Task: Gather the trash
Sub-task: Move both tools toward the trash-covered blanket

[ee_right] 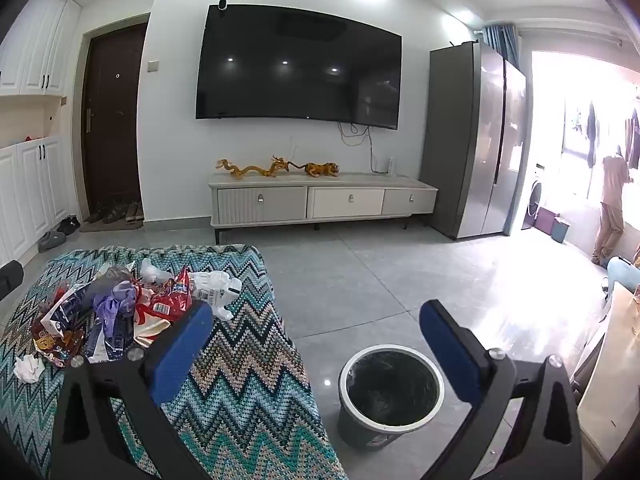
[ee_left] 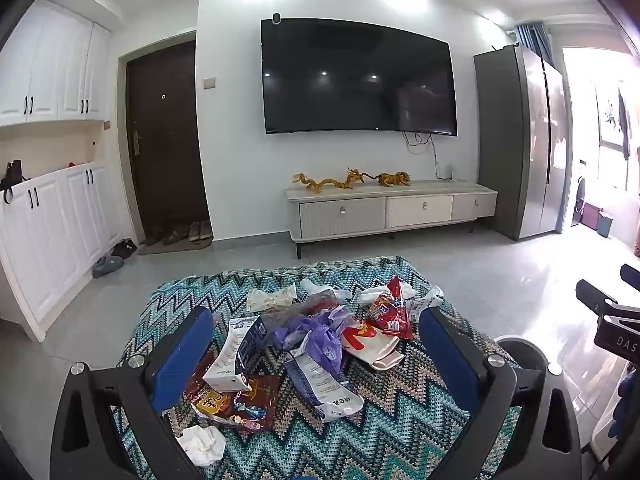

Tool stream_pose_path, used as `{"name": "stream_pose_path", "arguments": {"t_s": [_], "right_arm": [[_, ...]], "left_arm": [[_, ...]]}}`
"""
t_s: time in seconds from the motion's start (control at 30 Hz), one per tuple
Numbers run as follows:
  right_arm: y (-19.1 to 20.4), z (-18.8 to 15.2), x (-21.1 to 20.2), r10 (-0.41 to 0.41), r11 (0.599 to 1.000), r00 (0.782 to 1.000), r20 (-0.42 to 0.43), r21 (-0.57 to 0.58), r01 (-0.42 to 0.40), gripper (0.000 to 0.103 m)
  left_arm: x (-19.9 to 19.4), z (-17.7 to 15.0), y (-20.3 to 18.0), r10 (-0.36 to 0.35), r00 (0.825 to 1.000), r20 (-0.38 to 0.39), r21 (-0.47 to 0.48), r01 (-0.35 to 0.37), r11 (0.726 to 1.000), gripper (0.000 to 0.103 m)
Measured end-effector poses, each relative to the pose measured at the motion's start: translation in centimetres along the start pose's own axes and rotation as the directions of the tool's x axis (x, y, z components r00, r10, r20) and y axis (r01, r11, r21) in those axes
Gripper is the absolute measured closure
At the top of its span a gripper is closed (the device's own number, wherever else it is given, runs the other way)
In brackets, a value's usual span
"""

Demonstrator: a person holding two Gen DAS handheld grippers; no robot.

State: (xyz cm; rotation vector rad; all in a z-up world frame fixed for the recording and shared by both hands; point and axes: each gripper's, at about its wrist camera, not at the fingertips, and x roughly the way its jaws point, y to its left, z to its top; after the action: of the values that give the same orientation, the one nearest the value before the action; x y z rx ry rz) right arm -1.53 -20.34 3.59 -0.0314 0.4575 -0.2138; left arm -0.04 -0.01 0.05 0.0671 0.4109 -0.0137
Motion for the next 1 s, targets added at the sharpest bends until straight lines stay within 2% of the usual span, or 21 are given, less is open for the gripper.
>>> {"name": "stream_pose_path", "arguments": {"t_s": [0.1, 0.13, 0.2, 0.23, 0.83, 1.0], "right_arm": [[-0.1, 0.2, -0.1, 0.006, 1.000, 1.000, 0.004, -0.002, -0.006, 0.000], [-0.1, 0.3, -0.2, 0.008, 1.000, 1.000, 0.007, -0.003, -0.008, 0.000], [-0.2, 0.0, -0.5, 0.008, 1.000, 1.000, 0.014, -0.011, -0.007, 0.000], [0.2, -0.1, -1.1, 0.000, 1.000, 0.999, 0.035, -0.023, 0.001, 0.000], [0.3, 0.2, -3.9, 0.032, 0.999, 0.996, 0.082, -0.016, -0.031, 0.000], [0.0, 0.5, -4.6, 0.034, 0.999, 0.995, 0.097, -0.006, -0.034, 0.000]], "left_arm": [[-0.1, 0.1, -0.1, 0.002, 1.000, 0.011, -0.002, -0.002, 1.000, 0.000], [-1.0, 0.0, 0.7, -0.005, 0.999, 0.040, -0.036, 0.006, 0.999, 0.000], [-1.0, 0.0, 0.7, 0.005, 1.000, 0.026, -0.031, -0.004, 1.000, 0.000], [-1.4, 0.2, 0.6, 0.012, 0.999, 0.032, -0.031, -0.011, 0.999, 0.000], [-4.7, 0.2, 1.3, 0.073, 0.994, 0.085, -0.043, -0.069, 0.997, 0.000], [-5.3, 0.4, 2.2, 0.069, 0.994, 0.085, -0.061, -0.064, 0.996, 0.000]]}}
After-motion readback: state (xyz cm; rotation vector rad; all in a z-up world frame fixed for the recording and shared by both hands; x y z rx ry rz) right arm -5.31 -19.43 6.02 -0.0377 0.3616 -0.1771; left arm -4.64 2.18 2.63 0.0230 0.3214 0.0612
